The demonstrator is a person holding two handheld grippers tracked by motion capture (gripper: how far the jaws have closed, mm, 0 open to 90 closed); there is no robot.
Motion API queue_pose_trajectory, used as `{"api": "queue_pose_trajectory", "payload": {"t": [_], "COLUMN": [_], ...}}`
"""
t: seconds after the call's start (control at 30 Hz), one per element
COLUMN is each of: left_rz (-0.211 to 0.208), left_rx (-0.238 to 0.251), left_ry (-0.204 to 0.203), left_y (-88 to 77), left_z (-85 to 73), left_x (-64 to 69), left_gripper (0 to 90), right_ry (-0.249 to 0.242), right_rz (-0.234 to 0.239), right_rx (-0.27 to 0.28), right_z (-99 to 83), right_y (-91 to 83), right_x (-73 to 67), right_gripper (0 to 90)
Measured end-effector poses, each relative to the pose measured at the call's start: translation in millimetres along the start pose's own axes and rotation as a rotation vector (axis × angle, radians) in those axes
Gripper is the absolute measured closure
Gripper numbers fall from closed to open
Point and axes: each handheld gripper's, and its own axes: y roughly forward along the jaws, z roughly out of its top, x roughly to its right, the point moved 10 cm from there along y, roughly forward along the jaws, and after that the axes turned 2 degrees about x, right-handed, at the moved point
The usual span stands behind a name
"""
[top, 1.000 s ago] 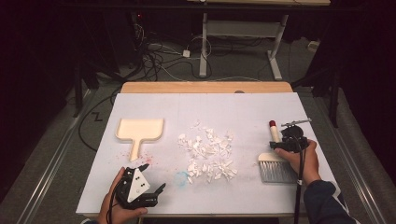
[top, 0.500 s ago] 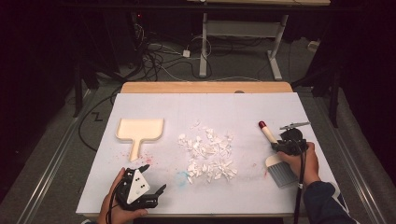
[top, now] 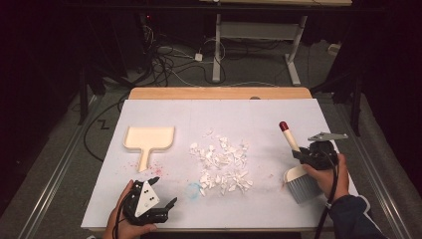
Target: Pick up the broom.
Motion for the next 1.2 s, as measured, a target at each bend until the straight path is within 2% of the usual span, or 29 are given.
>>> {"api": "queue_pose_trajectory", "payload": {"t": [0.03, 0.1, 0.13, 0.17, 0.2, 0.23, 0.27, 0.3, 0.33, 0.37, 0.4, 0.43, 0.5, 0.53, 0.57, 0.6, 0.63, 0.67, 0.7, 0.73, 0.8, 0.87, 0.97, 1.0, 1.1, 1.13, 1.17, 1.2], "left_rz": [-0.022, -0.029, -0.029, -0.030, -0.051, -0.072, -0.086, -0.118, -0.118, -0.140, -0.156, -0.195, -0.228, -0.243, -0.277, -0.289, -0.304, -0.313, -0.322, -0.339, -0.362, -0.351, -0.373, -0.377, -0.398, -0.407, -0.402, -0.393], "left_rx": [0.034, 0.065, 0.065, 0.069, 0.086, 0.102, 0.112, 0.135, 0.135, 0.147, 0.155, 0.177, 0.197, 0.205, 0.222, 0.226, 0.228, 0.229, 0.229, 0.225, 0.224, 0.214, 0.182, 0.172, 0.160, 0.163, 0.165, 0.167], "left_ry": [-0.052, -0.085, -0.085, -0.090, -0.103, -0.115, -0.122, -0.136, -0.136, -0.138, -0.141, -0.142, -0.129, -0.124, -0.124, -0.124, -0.120, -0.121, -0.133, -0.152, -0.182, -0.179, -0.215, -0.217, -0.236, -0.245, -0.257, -0.278], "left_y": [-2.7, -4.6, -4.6, -4.8, -5.2, -5.3, -4.9, -3.6, -3.6, -1.8, -0.5, 1.2, 6.2, 8.6, 12.4, 15.5, 21.1, 24.5, 30.7, 35.4, 43.8, 54.8, 72.0, 75.4, 85.2, 86.4, 88.3, 90.7], "left_z": [9.7, 20.9, 20.9, 24.7, 32.3, 39.1, 46.0, 59.6, 59.6, 70.1, 76.9, 89.2, 108.1, 115.3, 126.7, 132.8, 141.6, 146.5, 153.6, 158.4, 165.4, 169.3, 166.8, 165.4, 161.3, 160.4, 158.6, 156.1], "left_x": [1.6, 3.3, 3.3, 4.3, 7.7, 11.0, 14.0, 21.2, 21.2, 27.4, 31.9, 40.6, 53.8, 59.2, 68.6, 73.8, 82.5, 87.5, 95.2, 101.4, 111.4, 120.2, 131.3, 133.4, 138.8, 139.4, 138.5, 137.0], "left_gripper": [17.4, 17.6, 17.8, 18.4, 18.4, 18.3, 18.7, 18.9, 18.9, 18.9, 19.0, 19.0, 19.0, 19.0, 19.0, 19.0, 19.4, 19.5, 19.5, 20.5, 20.7, 22.1, 24.5, 24.5, 33.4, 38.2, 38.2, 49.2], "right_ry": [0.001, -0.008, -0.008, -0.015, -0.015, -0.017, -0.033, -0.037, -0.037, -0.045, -0.080, -0.080, -0.115, -0.115, -0.141, -0.141, -0.147, -0.152, -0.152, -0.156, -0.164, -0.170, -0.190, -0.190, -0.217, -0.216, -0.216, -0.221], "right_rz": [0.000, 0.002, 0.002, 0.016, 0.016, 0.020, 0.043, 0.050, 0.050, 0.052, 0.065, 0.065, 0.091, 0.091, 0.097, 0.097, 0.103, 0.108, 0.108, 0.115, 0.120, 0.139, 0.148, 0.148, 0.162, 0.157, 0.157, 0.159], "right_rx": [0.028, 0.080, 0.080, 0.117, 0.117, 0.144, 0.170, 0.183, 0.183, 0.193, 0.204, 0.204, 0.225, 0.225, 0.241, 0.241, 0.259, 0.255, 0.255, 0.264, 0.260, 0.263, 0.282, 0.282, 0.284, 0.293, 0.293, 0.300], "right_z": [3.7, 12.7, 12.7, 19.8, 19.8, 24.7, 31.0, 33.8, 33.8, 36.0, 40.4, 40.4, 46.5, 46.5, 50.3, 50.3, 53.1, 53.0, 53.0, 52.3, 51.9, 51.6, 53.9, 53.9, 53.0, 53.2, 53.2, 53.8], "right_y": [-5.4, -18.3, -18.3, -28.2, -28.2, -34.9, -43.3, -47.0, -47.0, -49.3, -52.6, -52.6, -54.3, -54.3, -54.3, -54.3, -53.7, -52.6, -52.6, -47.8, -45.4, -41.1, -40.1, -40.1, -39.1, -39.5, -39.5, -40.6], "right_x": [-1.8, -8.0, -8.0, -14.8, -14.8, -20.3, -32.0, -38.1, -38.1, -43.0, -57.2, -57.2, -78.6, -78.6, -90.1, -90.1, -100.6, -104.7, -104.7, -115.7, -119.2, -130.3, -146.3, -146.3, -159.1, -160.1, -160.1, -163.6], "right_gripper": [72.1, 72.1, 72.1, 72.1, 72.1, 72.1, 72.1, 72.1, 72.1, 72.1, 72.1, 72.1, 72.0, 72.0, 72.0, 72.0, 72.0, 72.0, 72.0, 72.1, 72.1, 72.1, 72.1, 72.1, 72.0, 72.0, 72.0, 72.0]}}
